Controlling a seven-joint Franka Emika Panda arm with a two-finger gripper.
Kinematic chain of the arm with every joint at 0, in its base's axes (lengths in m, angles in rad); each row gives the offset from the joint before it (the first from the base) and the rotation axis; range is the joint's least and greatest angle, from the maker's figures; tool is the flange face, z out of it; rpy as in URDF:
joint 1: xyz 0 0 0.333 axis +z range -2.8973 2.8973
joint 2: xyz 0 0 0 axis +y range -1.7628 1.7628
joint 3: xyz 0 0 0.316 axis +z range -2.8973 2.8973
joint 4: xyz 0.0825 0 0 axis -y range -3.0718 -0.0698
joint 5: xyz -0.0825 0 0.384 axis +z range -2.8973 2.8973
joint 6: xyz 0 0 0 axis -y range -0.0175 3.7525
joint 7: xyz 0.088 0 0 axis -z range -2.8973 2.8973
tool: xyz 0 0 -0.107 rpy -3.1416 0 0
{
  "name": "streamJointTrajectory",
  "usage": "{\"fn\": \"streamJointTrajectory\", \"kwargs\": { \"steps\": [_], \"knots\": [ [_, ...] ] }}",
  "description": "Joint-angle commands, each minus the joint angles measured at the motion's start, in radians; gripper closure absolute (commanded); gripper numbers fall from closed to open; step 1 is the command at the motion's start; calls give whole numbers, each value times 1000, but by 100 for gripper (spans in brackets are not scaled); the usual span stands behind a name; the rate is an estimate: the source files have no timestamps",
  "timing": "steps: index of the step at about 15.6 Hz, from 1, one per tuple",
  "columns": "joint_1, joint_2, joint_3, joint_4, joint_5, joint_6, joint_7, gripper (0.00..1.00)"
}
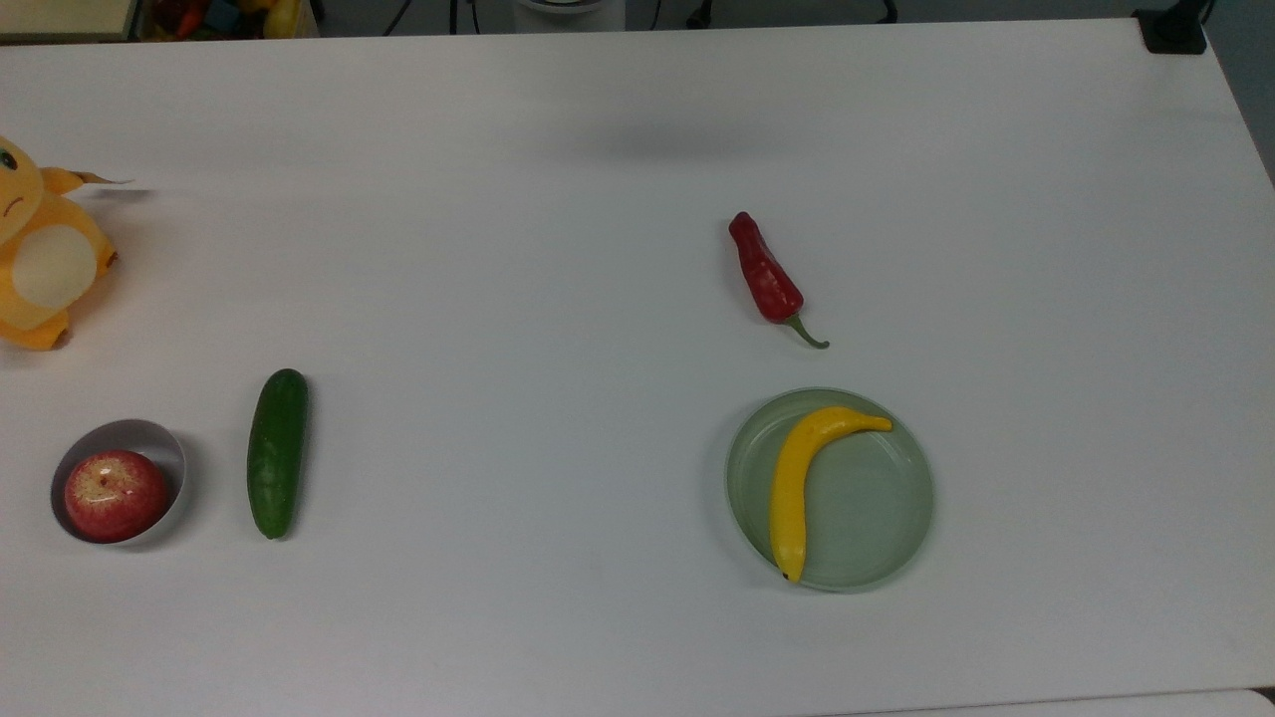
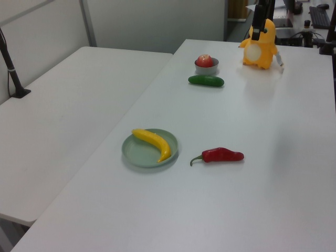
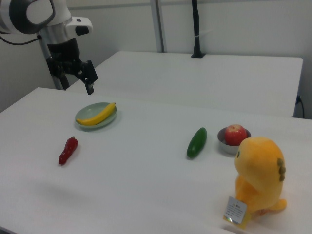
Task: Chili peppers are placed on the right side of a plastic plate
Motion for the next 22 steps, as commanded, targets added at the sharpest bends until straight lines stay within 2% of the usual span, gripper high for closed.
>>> {"fn": "streamJointTrajectory", "kwargs": {
  "steps": [1,7,13,16,19,22],
  "knots": [
    [8,-12,-22,-21,17,29,-26,0],
    [5,-11,-23,-36,15,29,-26,0],
    [17,-14,-11,-117,17,31,-75,0],
    [19,-14,23,-120,20,25,-125,0],
    [19,5,76,-146,66,34,-127,0],
    [35,40,118,-148,69,54,-122,0]
  ]
}}
